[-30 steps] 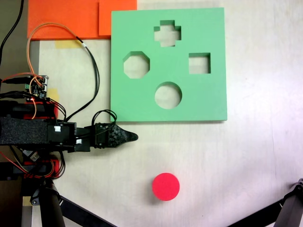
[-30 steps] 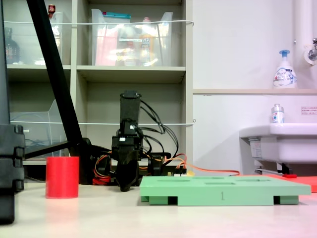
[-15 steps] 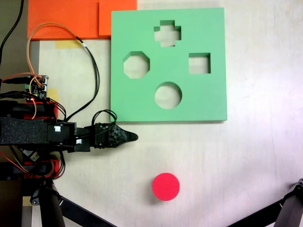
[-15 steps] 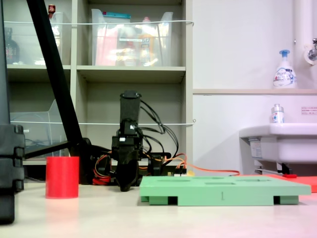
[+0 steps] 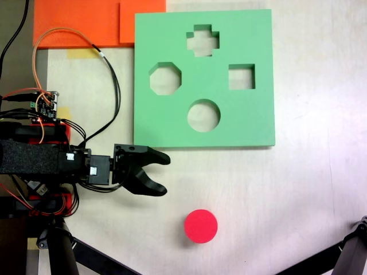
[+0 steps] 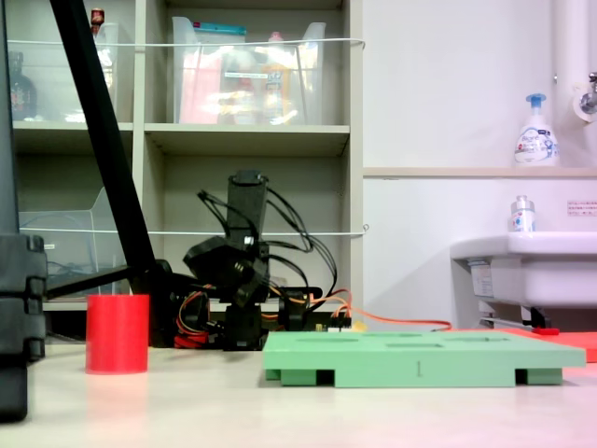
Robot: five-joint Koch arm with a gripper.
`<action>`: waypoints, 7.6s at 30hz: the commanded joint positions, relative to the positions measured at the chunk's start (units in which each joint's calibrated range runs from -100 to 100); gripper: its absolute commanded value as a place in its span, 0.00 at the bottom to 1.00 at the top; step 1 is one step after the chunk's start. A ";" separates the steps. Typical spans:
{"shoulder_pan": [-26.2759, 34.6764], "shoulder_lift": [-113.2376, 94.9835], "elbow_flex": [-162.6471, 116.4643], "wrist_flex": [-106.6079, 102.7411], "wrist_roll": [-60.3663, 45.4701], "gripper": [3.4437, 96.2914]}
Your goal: Put the cylinder block into the corresponding hole
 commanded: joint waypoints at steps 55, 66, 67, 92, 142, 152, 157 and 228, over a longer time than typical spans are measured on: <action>-9.62 106.44 42.69 54.22 17.19 0.89; -9.67 106.30 42.59 54.22 16.95 0.48; -9.67 106.30 42.49 54.22 16.95 0.47; -2.78 53.23 42.69 23.21 16.70 0.43; 15.34 79.34 42.39 19.84 16.70 0.50; 15.73 73.90 33.61 19.26 15.87 0.67; 16.51 55.74 33.51 0.29 12.55 0.90; 0.88 -0.68 -0.88 -40.82 -29.60 0.50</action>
